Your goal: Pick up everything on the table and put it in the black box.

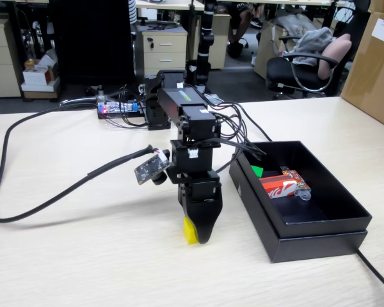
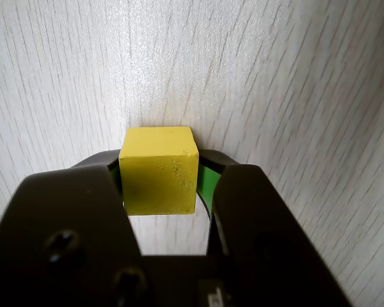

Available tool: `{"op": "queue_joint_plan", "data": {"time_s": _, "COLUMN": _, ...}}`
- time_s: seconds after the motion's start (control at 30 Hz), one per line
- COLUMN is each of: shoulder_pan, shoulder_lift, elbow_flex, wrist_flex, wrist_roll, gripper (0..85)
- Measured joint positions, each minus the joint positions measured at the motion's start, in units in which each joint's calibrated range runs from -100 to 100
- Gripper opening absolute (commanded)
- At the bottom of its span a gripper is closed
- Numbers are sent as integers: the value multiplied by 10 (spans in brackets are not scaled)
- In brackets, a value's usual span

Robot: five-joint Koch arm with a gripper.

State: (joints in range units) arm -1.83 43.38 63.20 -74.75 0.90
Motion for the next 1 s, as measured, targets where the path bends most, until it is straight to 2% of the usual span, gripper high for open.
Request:
{"op": "queue_joint_plan", "data": {"time_s": 0.27, "shoulder_pan": -6, "shoulder_lift": -4, "elbow_flex": 0, "wrist_flex": -3, "wrist_roll": -1, "gripper": 108}}
{"op": "queue_joint_plan", "data": {"time_s": 0.5, "shoulder_pan": -4, "shoulder_lift": -105, "elbow_flex": -21, "wrist_flex": -83, "wrist_roll": 0, "gripper": 108}}
{"op": "queue_joint_plan", "data": {"time_s": 0.83, "shoulder_pan": 18, "shoulder_lift": -421, "elbow_flex": -321, "wrist_flex": -86, "wrist_roll": 2, "gripper": 109}}
{"op": "queue_joint_plan", "data": {"time_s": 0.9, "shoulder_pan": 38, "shoulder_lift": -580, "elbow_flex": -510, "wrist_flex": -34, "wrist_roll": 1, "gripper": 109}}
{"op": "queue_joint_plan", "data": {"time_s": 1.0, "shoulder_pan": 53, "shoulder_lift": -673, "elbow_flex": -640, "wrist_flex": 8, "wrist_roll": 3, "gripper": 109}}
